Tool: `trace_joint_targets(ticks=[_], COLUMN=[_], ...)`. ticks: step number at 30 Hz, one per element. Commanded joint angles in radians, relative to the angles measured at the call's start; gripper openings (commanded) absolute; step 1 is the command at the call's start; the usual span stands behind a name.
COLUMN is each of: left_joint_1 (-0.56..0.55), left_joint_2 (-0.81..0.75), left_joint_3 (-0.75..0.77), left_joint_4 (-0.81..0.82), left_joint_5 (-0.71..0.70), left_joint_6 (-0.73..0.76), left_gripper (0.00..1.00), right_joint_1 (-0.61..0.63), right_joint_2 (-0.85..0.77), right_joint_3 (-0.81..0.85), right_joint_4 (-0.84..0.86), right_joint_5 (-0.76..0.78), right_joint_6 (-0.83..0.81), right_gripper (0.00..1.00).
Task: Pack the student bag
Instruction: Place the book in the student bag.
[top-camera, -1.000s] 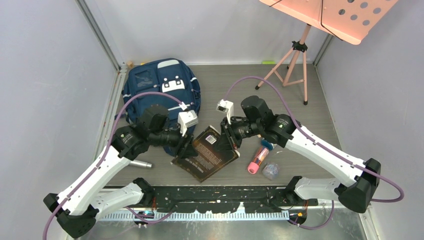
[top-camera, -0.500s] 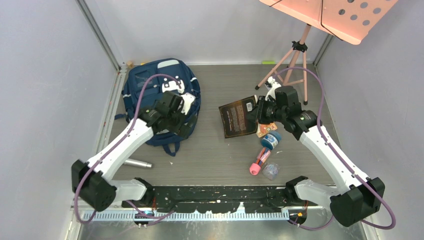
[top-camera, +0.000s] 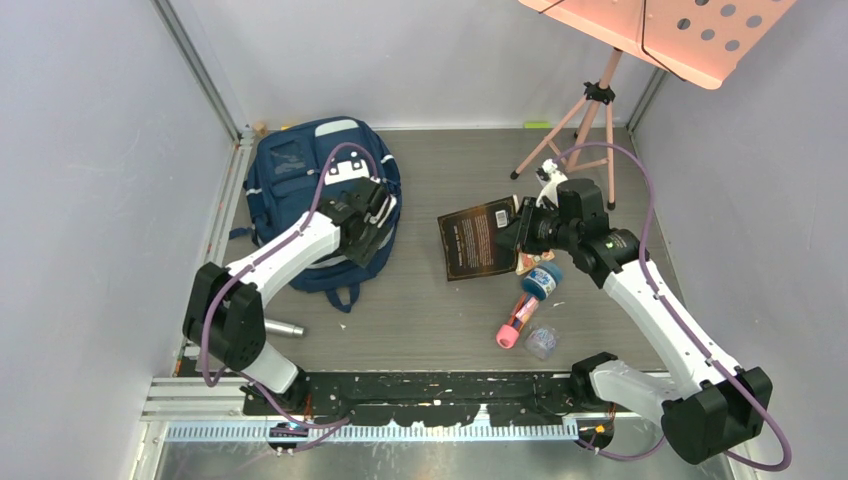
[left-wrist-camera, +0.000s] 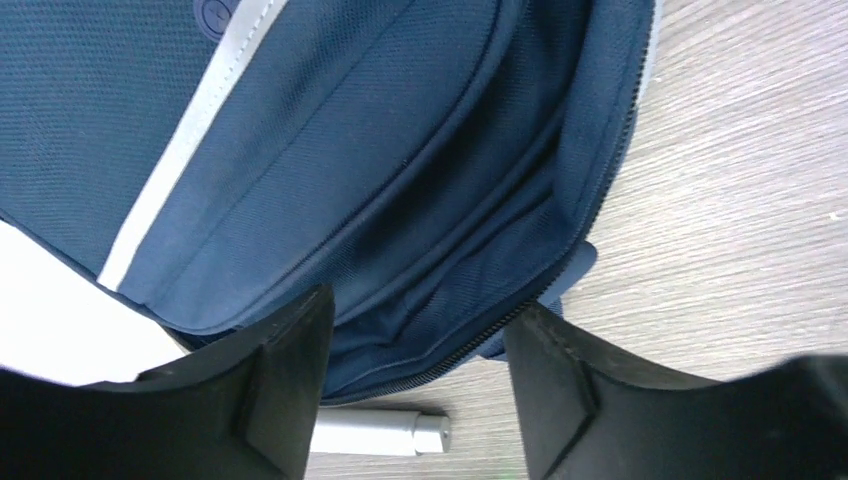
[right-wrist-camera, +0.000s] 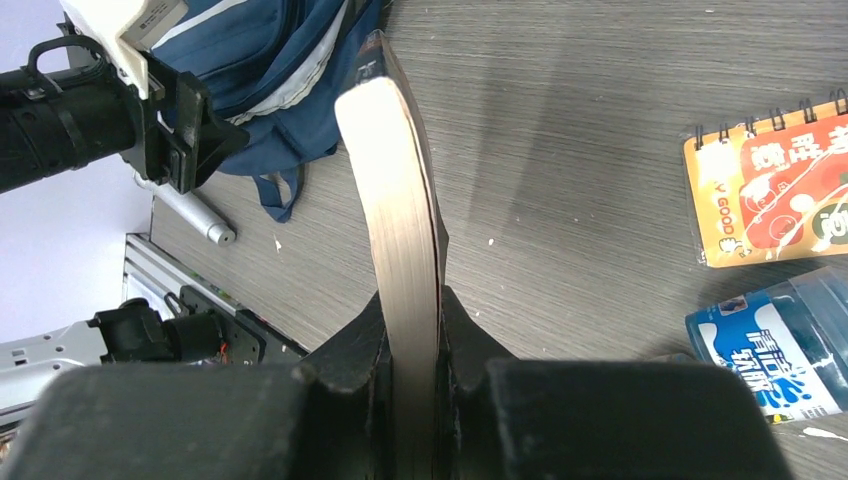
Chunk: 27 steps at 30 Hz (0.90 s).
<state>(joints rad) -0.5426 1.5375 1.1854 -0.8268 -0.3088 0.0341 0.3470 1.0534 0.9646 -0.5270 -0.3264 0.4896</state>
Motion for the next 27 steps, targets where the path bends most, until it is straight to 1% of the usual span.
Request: trace_joint_targets(ticks=[1,3,6,7,11,14,16,23,27], left_joint_1=[0.004,0.005,0.004,0.002,-0.036,-0.087,-0.131,-0.288,-0.321], left_joint_2=[0.007,0.016,0.013,0.004,-0.057,-0.080,-0.078,-0.002,0.011], left_joint_3=[0.043,0.043,0.055,0.062,0.080,0.126,0.186,0.430,0.503], left_joint_4=[0.021,0.022,0.020,0.024,0.089,0.109,0.102,0.042,0.052], left_joint_5=[-0.087,-0.105,-0.109,-0.110,-0.128,-0.129,-0.117,-0.082,-0.004], left_joint_6=[0.005,0.009,0.004,0.001,0.021,0.033,0.043,0.068,0.046], left_gripper=[0.56,0.39,0.06,0.00,0.00,0.00,0.00,0.00,0.00], right_joint_1=[-0.009,-0.009,-0.009,-0.009,-0.010,-0.010,-0.011,-0.010,-0.011], right_joint_2=[-0.048,-0.054,-0.058,-0.059,-0.061,-0.060,-0.063,-0.085,-0.107], right_joint_3=[-0.003,-0.009,-0.021,-0.024,-0.033,-0.040,-0.044,-0.068,-0.089], right_joint_4=[0.096,0.097,0.104,0.107,0.107,0.109,0.108,0.109,0.119], right_joint_5=[-0.045,-0.047,-0.050,-0.051,-0.038,-0.030,-0.019,0.015,0.022], right_joint_6=[0.022,0.024,0.028,0.029,0.045,0.072,0.088,0.158,0.223], right_gripper=[0.00,0.00,0.00,0.00,0.01,0.00,0.00,0.00,0.00])
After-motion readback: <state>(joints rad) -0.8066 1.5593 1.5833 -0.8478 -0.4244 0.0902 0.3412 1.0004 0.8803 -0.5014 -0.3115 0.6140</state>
